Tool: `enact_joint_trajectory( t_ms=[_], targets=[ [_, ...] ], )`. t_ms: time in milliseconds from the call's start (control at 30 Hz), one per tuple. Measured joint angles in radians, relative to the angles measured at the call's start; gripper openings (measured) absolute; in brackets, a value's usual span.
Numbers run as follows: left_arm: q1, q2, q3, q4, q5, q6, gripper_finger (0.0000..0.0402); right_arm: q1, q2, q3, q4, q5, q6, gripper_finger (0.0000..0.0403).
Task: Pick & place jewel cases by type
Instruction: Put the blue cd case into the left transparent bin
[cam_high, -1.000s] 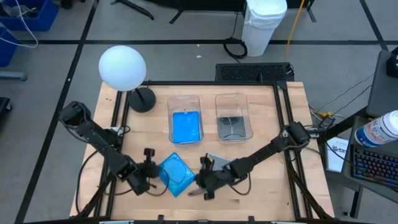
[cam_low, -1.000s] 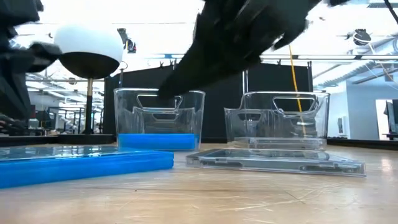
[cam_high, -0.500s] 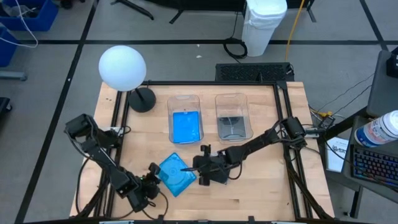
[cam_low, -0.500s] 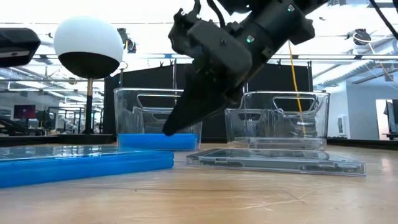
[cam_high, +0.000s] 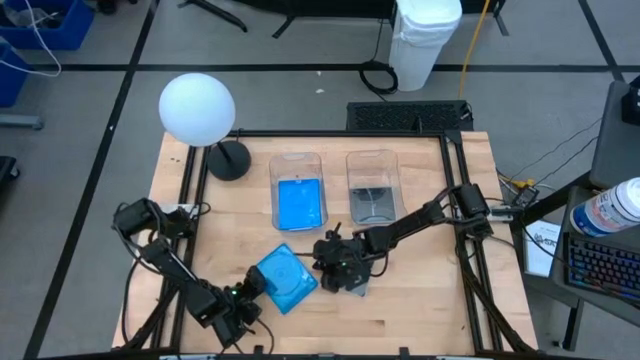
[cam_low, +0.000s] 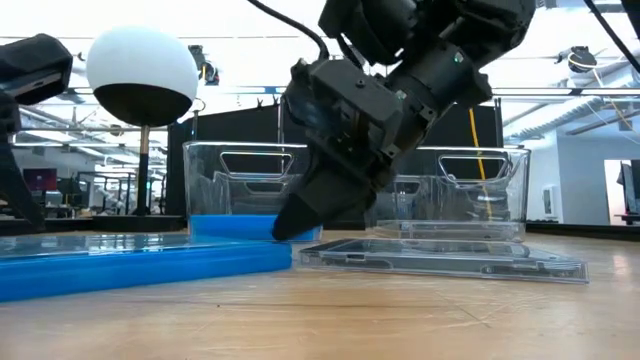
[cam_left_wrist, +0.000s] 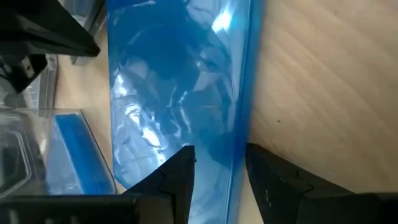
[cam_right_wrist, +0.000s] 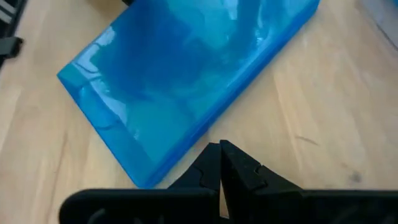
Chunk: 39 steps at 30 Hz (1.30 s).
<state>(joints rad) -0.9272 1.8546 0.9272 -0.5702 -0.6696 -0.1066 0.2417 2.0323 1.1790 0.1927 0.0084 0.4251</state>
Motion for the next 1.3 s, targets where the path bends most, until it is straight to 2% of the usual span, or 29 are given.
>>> enact_joint_trajectory(
  t_ms=[233,400,1300],
  targets=[
    [0.025,0.004,-0.004,-0.001,-0.032,-0.012,0.0139,-0.011,0.035,-0.03,0.105,-0.137,0.012,0.0],
    [0.043,0.005,-0.005,0.0,-0.062,-0.053,0.0134,-0.01,0.094,-0.027,0.266,-0.25,0.03,0.0],
    [0.045,0.005,-0.007,0.131,-0.119,0.109,0.0134,0.004,0.101,-0.025,0.265,-0.252,0.034,0.0]
  ],
)
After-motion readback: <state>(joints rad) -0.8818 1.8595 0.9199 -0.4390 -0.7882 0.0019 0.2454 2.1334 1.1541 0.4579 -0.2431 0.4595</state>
